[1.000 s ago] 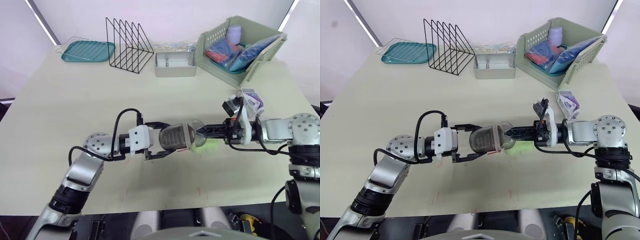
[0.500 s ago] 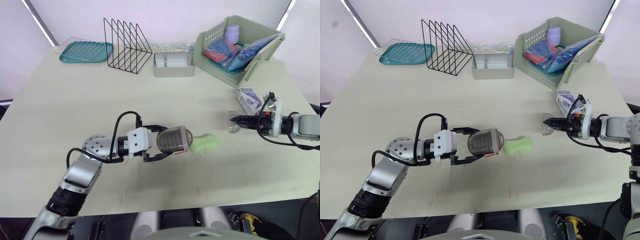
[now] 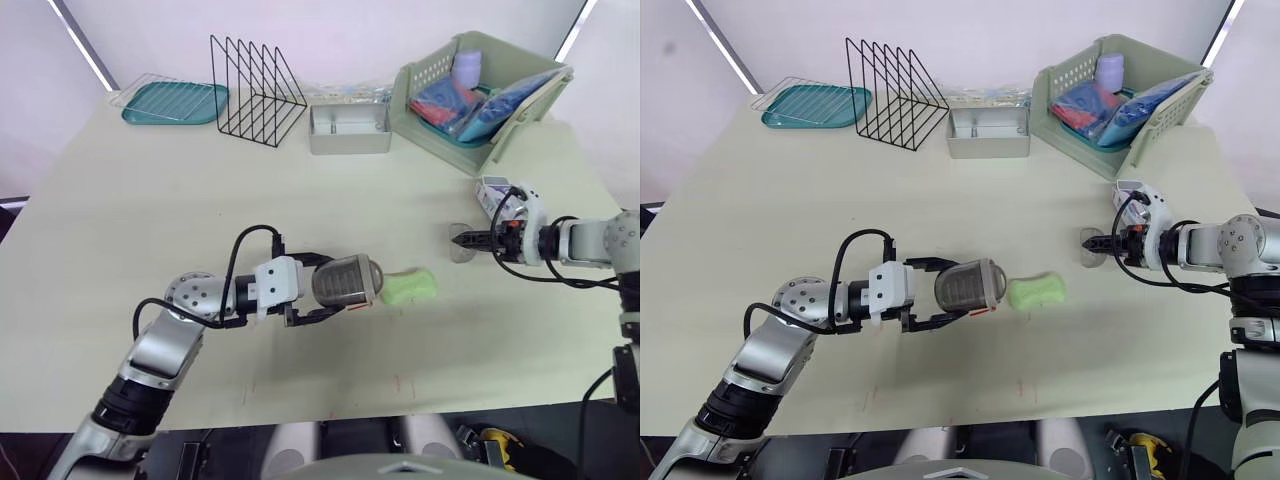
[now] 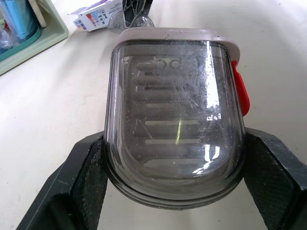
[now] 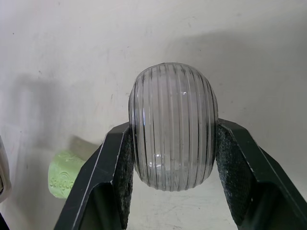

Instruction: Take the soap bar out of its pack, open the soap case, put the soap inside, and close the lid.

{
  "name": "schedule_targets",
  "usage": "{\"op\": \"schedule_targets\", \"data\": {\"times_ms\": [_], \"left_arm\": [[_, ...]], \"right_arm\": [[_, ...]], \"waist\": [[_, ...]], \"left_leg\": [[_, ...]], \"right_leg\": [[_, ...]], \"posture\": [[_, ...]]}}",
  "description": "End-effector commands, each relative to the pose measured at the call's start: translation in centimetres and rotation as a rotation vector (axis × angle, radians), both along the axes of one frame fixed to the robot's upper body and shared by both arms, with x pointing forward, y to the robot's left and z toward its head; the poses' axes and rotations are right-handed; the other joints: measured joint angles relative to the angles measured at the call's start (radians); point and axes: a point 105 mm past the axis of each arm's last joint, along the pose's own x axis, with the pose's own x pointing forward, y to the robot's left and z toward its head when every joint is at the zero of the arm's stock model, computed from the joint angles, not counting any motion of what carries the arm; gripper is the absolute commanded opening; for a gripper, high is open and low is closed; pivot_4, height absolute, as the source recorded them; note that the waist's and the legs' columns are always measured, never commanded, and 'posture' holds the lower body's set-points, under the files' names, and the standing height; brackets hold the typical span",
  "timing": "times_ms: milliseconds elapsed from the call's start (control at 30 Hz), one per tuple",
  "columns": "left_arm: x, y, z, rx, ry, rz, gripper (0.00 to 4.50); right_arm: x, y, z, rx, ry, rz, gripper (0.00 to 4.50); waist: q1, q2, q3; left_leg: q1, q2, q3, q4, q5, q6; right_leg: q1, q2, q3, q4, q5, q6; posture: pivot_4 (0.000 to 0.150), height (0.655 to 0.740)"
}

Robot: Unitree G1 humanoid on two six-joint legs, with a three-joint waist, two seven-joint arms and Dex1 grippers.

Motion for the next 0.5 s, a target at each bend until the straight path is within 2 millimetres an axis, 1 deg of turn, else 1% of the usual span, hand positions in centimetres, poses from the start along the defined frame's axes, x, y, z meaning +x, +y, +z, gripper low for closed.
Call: {"op": "schedule_targets", "data": {"times_ms": [33, 67, 100, 200, 333, 400, 467, 500], "left_arm": [[-0.2, 0.1, 0.7, -0.009, -0.034, 0.0, 3.44], [-0.1, 0.1, 0.7, -0.008, -0.034, 0.002, 3.44], [-0.1, 0.1, 0.7, -0.007, -0.035, 0.003, 3.44], [0.1, 0.1, 0.7, -0.006, -0.038, 0.004, 3.44], [0.4, 0.2, 0.8, -0.002, -0.04, 0.005, 3.44], [0.5, 0.3, 0.8, 0.001, -0.041, 0.006, 3.44], [0.6, 0.4, 0.8, 0.001, -0.041, 0.008, 3.44], [0.7, 0.4, 0.8, -0.001, -0.04, 0.013, 3.44]], "right_arm": [[-0.2, 0.8, 2.0, 0.044, -0.041, 0.039, 3.81], [-0.2, 0.7, 2.0, 0.046, -0.042, 0.033, 4.39], [-0.2, 0.6, 2.0, 0.047, -0.043, 0.028, 4.46], [-0.3, 0.3, 1.9, 0.046, -0.049, 0.018, 4.46], [-0.5, 0.1, 2.5, 0.05, -0.097, 0.028, 4.46], [-0.8, -0.2, 2.8, 0.015, -0.165, 0.061, 4.46], [-1.2, -0.4, 3.2, -0.018, -0.26, 0.115, 4.46], [-1.4, -0.6, 3.7, -0.009, -0.334, 0.153, 4.46]], "waist": [[-0.001, 0.0, 0.0], [0.0, 0.0, 0.0], [0.0, 0.0, 0.0], [0.001, 0.0, 0.0], [0.003, 0.0, 0.0], [0.003, 0.0, 0.0], [0.007, 0.0, 0.0], [0.007, 0.0, 0.0]], "left_leg": [[0.0, 0.0, 0.0, 0.0, 0.0, 0.0], [0.0, 0.0, 0.0, 0.0, 0.0, 0.0], [0.0, 0.0, 0.0, 0.0, 0.0, 0.0], [0.0, 0.0, 0.0, 0.0, 0.0, 0.0], [0.0, 0.0, 0.0, 0.0, 0.0, 0.0], [0.0, 0.0, 0.0, 0.0, 0.0, 0.0], [0.0, 0.0, 0.0, 0.0, 0.0, 0.0], [0.0, -0.001, 0.0, 0.0, 0.0, 0.0]], "right_leg": [[0.0, 0.0, 0.0, 0.0, 0.0, 0.0], [0.0, 0.0, 0.0, 0.0, 0.0, 0.0], [0.0, 0.0, 0.0, 0.0, 0.0, 0.0], [0.0, 0.0, 0.0, 0.0, 0.0, 0.0], [0.0, 0.0, 0.0, 0.0, 0.0, 0.0], [0.0, 0.0, 0.0, 0.0, 0.0, 0.0], [0.0, 0.0, 0.0, 0.0, 0.0, 0.0], [0.0, 0.0, -0.001, 0.0, 0.0, 0.0]], "posture": [[0.15, 0.74], [0.15, 0.74], [0.15, 0.74], [0.15, 0.74], [0.15, 0.74], [0.15, 0.74], [0.15, 0.74], [0.15, 0.74]]}}
